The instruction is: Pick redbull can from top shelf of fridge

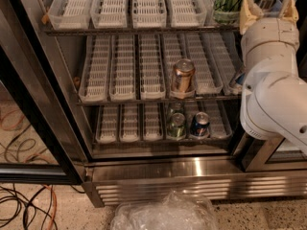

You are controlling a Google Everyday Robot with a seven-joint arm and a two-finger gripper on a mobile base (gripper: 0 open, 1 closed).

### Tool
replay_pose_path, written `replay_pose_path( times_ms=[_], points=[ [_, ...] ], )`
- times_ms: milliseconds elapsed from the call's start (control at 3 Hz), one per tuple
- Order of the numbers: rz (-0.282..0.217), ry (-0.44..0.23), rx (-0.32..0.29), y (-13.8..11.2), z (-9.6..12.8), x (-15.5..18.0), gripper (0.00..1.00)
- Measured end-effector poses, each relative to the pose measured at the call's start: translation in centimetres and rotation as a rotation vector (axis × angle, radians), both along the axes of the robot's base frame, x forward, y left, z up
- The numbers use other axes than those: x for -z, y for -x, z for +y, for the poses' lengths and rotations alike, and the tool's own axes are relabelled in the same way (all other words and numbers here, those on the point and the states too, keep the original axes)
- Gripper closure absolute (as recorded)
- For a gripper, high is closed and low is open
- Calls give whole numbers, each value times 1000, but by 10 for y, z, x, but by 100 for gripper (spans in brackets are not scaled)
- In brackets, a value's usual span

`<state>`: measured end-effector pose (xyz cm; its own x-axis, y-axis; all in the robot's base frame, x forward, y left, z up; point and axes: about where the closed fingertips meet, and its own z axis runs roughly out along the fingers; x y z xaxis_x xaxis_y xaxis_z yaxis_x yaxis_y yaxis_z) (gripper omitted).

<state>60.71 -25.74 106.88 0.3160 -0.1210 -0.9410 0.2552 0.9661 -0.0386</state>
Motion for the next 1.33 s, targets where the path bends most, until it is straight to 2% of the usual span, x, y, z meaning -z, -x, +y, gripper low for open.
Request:
replay_pose_path(
  times_ms=[333, 1000, 1333],
  points=[
    [-4, 5, -6, -6, 3, -3, 40],
    [-26, -13, 27, -16, -9, -12, 40],
    [-3, -11, 43, -30, -14, -5, 40]
  ],
)
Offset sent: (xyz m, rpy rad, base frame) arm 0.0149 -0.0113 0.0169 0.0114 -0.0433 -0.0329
